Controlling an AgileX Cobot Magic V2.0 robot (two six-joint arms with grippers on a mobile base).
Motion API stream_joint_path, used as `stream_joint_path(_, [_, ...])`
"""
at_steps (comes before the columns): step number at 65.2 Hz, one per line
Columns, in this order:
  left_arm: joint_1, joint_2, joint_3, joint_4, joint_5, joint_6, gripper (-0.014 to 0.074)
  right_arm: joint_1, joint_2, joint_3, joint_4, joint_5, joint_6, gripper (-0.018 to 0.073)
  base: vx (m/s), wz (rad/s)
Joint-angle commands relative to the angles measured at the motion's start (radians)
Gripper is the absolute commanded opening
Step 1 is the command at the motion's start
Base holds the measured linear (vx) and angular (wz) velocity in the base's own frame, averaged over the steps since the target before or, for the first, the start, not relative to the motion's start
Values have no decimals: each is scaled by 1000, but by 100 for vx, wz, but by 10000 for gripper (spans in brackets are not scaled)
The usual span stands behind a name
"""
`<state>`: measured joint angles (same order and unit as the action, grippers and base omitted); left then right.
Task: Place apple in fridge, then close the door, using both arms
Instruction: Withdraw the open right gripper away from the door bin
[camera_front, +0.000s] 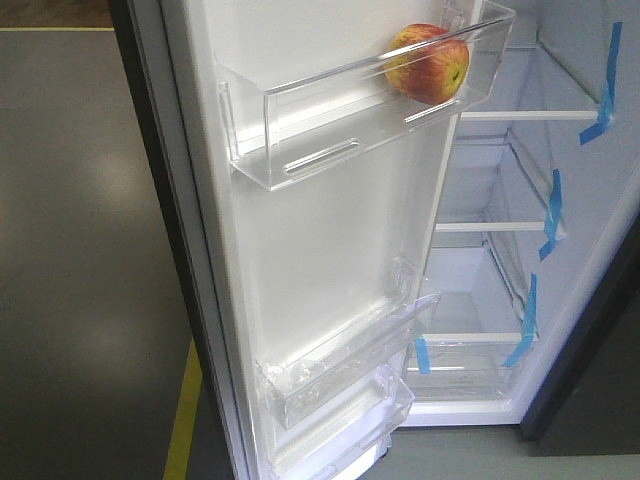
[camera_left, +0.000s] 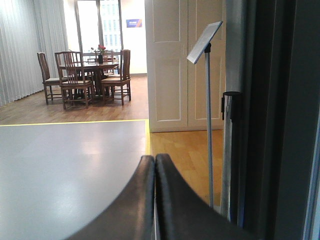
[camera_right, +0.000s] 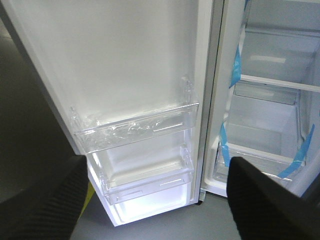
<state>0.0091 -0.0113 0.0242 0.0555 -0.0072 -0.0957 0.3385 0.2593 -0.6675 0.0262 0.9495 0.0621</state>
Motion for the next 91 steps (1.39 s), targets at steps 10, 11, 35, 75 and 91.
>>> stream_joint_path(10, [1,-15,29,-11,-73,-2,-6,1,-82,-23,79,90,-106,543,0,0])
stream_joint_path(11, [1,-15,29,-11,-73,-2,-6,1,-89,-23,83,95,-110,543,0,0])
stream_joint_path(35, [1,-15,29,-11,-74,-6,-6,1,-136,-23,86,127,-106,543,0,0])
stream_joint_path(75, [1,53,-253,-11,-19,-100,-6,1,-136,-23,85,143,-107,543,0,0])
stream_joint_path(91, [1,318,-609,-10,370,-62,-6,1,-136,-23,85,143,-107,543,0,0])
